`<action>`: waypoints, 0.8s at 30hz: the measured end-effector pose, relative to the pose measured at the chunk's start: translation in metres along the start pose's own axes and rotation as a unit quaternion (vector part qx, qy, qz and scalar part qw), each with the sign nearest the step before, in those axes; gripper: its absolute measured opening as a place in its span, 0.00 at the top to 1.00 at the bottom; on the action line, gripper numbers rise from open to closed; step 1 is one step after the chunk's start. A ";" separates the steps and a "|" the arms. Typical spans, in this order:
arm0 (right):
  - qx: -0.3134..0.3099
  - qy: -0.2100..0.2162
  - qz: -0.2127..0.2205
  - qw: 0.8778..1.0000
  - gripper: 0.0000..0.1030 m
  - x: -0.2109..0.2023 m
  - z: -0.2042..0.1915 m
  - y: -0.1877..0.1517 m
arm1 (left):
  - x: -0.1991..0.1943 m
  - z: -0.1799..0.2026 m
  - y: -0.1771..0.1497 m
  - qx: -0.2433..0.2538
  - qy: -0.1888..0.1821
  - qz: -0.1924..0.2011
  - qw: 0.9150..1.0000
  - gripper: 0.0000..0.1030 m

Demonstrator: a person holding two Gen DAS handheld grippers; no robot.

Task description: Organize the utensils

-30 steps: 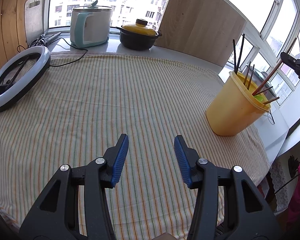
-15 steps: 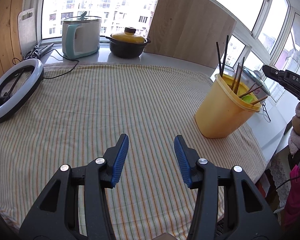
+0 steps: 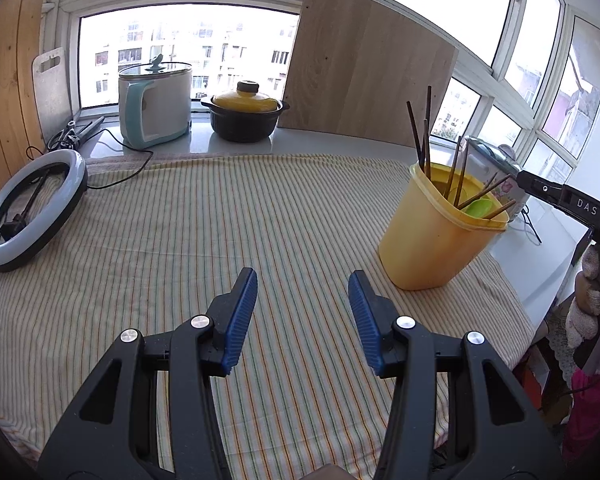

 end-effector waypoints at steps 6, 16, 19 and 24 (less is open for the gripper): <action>0.002 -0.018 -0.001 1.000 0.55 -0.009 -0.007 -0.015 | -0.018 0.024 0.008 0.032 -0.012 0.040 0.999 0.48; 0.005 -0.050 0.030 0.998 0.15 -0.028 -0.013 -0.015 | -0.054 0.070 0.009 0.098 -0.040 0.104 0.989 0.11; -0.004 -0.065 0.034 0.997 0.08 -0.032 -0.015 -0.013 | -0.065 0.075 0.009 0.105 -0.042 0.122 0.986 0.03; -0.009 -0.083 0.050 0.995 0.00 -0.039 -0.020 -0.012 | -0.072 0.072 0.011 0.095 -0.024 0.138 0.986 0.00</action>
Point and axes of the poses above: each gripper's, at about its wrist camera, not at the fingertips, and x roughly the way its jaws point, z to its right, y to its top, the point moved 5 cm from there along x, roughly the way its jaws point, and after that the axes turned 13 degrees about -x, right-handed, at the moved point
